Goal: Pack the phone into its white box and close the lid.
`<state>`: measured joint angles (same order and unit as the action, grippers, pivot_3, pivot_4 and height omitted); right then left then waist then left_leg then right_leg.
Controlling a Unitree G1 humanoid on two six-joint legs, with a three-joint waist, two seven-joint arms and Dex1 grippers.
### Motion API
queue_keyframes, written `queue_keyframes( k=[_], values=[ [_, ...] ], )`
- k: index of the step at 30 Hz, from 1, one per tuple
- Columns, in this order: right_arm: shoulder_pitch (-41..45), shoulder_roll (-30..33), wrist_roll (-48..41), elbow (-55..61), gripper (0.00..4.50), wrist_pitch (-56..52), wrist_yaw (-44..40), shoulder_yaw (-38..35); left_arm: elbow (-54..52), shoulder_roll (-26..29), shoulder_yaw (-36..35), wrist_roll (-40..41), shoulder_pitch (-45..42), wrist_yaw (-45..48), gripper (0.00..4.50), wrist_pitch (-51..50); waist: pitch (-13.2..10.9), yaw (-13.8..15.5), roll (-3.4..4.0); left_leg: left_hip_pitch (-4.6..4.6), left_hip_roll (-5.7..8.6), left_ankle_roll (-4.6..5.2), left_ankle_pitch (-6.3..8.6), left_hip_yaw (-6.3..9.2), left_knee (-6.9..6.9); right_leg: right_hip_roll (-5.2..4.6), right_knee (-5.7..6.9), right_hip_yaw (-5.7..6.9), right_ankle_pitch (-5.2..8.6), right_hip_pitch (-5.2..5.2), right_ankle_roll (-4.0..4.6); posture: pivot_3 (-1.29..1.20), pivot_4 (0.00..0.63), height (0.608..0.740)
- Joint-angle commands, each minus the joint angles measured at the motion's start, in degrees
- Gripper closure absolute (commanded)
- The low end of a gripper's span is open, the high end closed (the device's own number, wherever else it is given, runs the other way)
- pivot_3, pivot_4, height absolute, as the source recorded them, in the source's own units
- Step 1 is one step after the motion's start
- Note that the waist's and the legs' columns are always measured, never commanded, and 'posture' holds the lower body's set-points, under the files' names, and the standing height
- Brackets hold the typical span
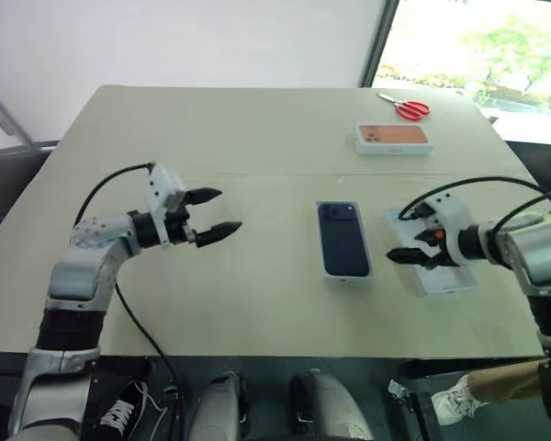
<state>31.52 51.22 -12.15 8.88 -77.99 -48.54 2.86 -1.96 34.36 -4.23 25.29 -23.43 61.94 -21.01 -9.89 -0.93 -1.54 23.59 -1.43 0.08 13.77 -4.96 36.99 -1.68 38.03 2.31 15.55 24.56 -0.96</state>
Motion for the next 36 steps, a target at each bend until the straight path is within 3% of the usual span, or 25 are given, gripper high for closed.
queue_keyframes(
  k=[1,16,26,29,33,36],
  values=[
    [0.16,0.66,-0.07,3.40,0.02,0.15,3.05,0.54,-4.60,1.41,-1.02,3.40,2.79,4.62,0.00,2.42,0.01,-0.02,0.01,0.00,0.00,0.00,0.00,0.00,0.00,0.00,0.00,0.00,0.01,0.00,0.01,0.00,0.150,0.740],
    [3.34,-4.40,-4.23,3.25,0.02,-13.32,12.30,-3.29,-7.69,-1.03,-0.67,4.59,6.67,2.33,0.00,5.90,0.01,0.21,0.01,0.08,0.01,0.04,-0.01,-0.01,0.06,0.12,-0.02,0.01,-0.09,0.01,-0.21,0.00,0.150,0.740],
    [2.22,-5.26,-4.81,4.75,0.02,-12.43,16.89,-3.34,-7.40,-2.27,-0.16,4.70,6.43,-0.22,0.00,5.51,0.01,0.21,0.01,0.11,0.00,0.05,-0.02,-0.03,0.08,0.23,-0.02,0.02,-0.09,0.00,-0.32,0.00,0.150,0.740],
    [1.52,-5.64,-5.18,5.32,0.78,-12.60,17.85,-3.55,-7.27,-2.33,-0.10,4.47,6.31,-0.75,0.00,5.61,0.01,0.24,0.01,0.11,-0.01,0.04,-0.02,-0.02,0.08,0.25,-0.02,0.02,-0.09,0.00,-0.33,0.00,0.150,0.740],
    [1.61,-6.35,-5.97,5.17,2.73,-12.75,18.55,-3.63,-7.25,-2.28,-0.09,4.75,6.07,-1.53,0.00,4.77,0.01,0.18,0.01,0.11,-0.01,0.05,-0.02,-0.03,0.08,0.25,-0.02,0.01,-0.08,0.00,-0.35,0.00,0.150,0.740],
    [1.49,-6.90,-6.28,5.65,2.73,-13.63,19.33,-3.84,-7.28,-2.18,-0.04,4.66,6.00,-1.79,0.00,4.69,0.01,0.20,0.01,0.11,-0.01,0.05,-0.02,-0.03,0.08,0.26,-0.02,0.02,-0.08,0.00,-0.35,0.00,0.150,0.740]
  ],
)
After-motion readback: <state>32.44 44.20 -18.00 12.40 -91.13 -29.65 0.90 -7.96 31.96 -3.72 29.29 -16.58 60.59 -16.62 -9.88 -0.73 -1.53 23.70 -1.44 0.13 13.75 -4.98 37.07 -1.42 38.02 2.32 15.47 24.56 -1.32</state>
